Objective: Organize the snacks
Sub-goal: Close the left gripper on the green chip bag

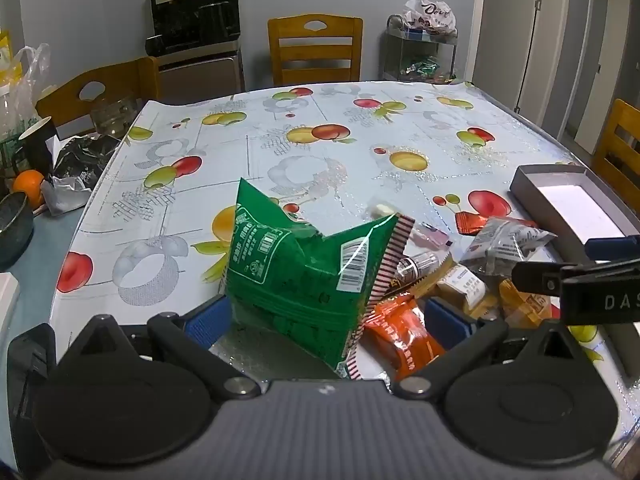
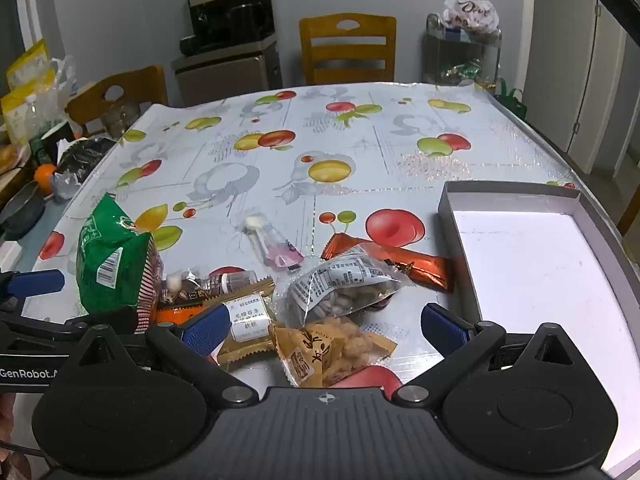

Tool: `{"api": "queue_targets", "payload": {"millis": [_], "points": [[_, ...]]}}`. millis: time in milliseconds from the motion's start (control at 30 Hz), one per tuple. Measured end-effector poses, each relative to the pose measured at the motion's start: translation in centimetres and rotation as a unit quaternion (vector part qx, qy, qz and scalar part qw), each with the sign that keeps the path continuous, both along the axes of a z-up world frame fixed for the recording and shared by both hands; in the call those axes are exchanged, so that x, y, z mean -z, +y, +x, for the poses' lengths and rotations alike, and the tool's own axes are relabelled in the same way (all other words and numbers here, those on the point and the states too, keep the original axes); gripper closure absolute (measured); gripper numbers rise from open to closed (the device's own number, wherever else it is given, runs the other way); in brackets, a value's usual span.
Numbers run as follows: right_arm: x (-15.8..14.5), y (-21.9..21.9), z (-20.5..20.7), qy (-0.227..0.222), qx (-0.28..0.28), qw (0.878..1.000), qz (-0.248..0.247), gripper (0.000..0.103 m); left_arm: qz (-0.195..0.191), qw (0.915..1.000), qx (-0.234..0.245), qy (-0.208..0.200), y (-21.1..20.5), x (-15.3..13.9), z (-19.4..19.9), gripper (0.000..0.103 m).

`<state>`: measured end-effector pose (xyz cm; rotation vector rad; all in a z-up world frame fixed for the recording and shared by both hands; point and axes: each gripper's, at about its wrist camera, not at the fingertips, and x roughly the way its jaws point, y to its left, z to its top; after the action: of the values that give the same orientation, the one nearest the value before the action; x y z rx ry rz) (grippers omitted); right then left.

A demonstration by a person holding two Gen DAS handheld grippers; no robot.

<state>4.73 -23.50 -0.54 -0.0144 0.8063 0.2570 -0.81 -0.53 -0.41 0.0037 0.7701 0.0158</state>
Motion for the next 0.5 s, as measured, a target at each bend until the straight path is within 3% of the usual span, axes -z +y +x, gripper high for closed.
{"api": "queue_targets", "payload": {"millis": [500], "points": [[0.02,0.24,0.19,-0.002,0.000,1.000,0.003,0.000,0.003,1.0000,0.001,-0.004,0.02,-0.17,0.10,0.000]]}}
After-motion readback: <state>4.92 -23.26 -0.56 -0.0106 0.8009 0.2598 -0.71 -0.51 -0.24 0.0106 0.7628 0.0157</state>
